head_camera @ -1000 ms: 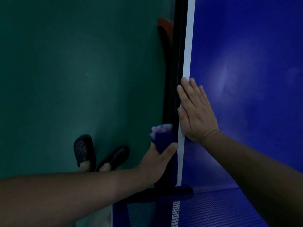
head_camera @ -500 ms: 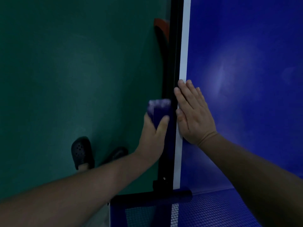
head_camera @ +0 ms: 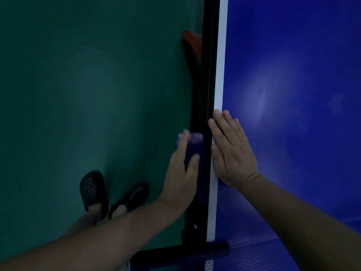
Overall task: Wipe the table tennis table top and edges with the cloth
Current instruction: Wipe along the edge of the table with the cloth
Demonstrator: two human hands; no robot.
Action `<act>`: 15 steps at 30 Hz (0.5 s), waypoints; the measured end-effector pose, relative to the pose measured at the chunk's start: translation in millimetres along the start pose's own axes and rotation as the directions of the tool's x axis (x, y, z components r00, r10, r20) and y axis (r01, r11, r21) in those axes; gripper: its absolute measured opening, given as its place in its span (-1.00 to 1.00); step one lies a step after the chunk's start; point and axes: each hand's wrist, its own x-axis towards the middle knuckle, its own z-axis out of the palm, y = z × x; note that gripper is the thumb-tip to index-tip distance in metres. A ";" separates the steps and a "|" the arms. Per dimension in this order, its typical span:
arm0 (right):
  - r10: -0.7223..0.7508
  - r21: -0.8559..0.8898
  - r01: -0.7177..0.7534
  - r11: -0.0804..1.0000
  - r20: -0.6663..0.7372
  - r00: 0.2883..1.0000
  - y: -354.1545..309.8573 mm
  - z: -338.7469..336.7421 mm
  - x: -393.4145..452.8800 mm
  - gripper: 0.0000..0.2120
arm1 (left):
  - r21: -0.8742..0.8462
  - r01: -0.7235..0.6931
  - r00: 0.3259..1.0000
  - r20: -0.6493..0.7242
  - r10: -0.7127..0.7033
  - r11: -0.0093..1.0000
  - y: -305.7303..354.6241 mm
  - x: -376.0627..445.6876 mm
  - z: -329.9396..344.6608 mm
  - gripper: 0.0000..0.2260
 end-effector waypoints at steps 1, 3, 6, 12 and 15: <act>-0.001 0.003 0.001 1.000 0.001 1.000 -0.2 -0.1 0.2 -0.51 | -0.012 0.000 0.999 0.048 0.000 1.000 -6.2 -14.6 1.2 -0.54; 0.008 0.013 -0.008 1.000 0.006 1.000 -0.7 -0.7 0.9 -0.51 | -0.033 0.047 0.991 0.128 -0.042 0.998 -10.6 -20.2 1.4 -0.58; 0.018 0.003 -0.018 1.000 0.007 1.000 -0.4 -2.0 1.7 -0.51 | 0.075 0.031 0.991 0.129 -0.040 0.997 4.8 28.0 -2.3 -0.55; 0.018 0.005 -0.018 1.000 0.025 1.000 0.2 -4.4 2.8 -0.51 | 0.062 0.038 0.999 -0.005 -0.037 0.997 15.7 75.0 -5.4 -0.50; 0.018 0.014 -0.018 1.000 0.016 1.000 -1.3 -4.4 1.7 -0.49 | -0.035 0.072 0.997 0.034 -0.071 0.997 13.3 25.8 -5.8 -0.45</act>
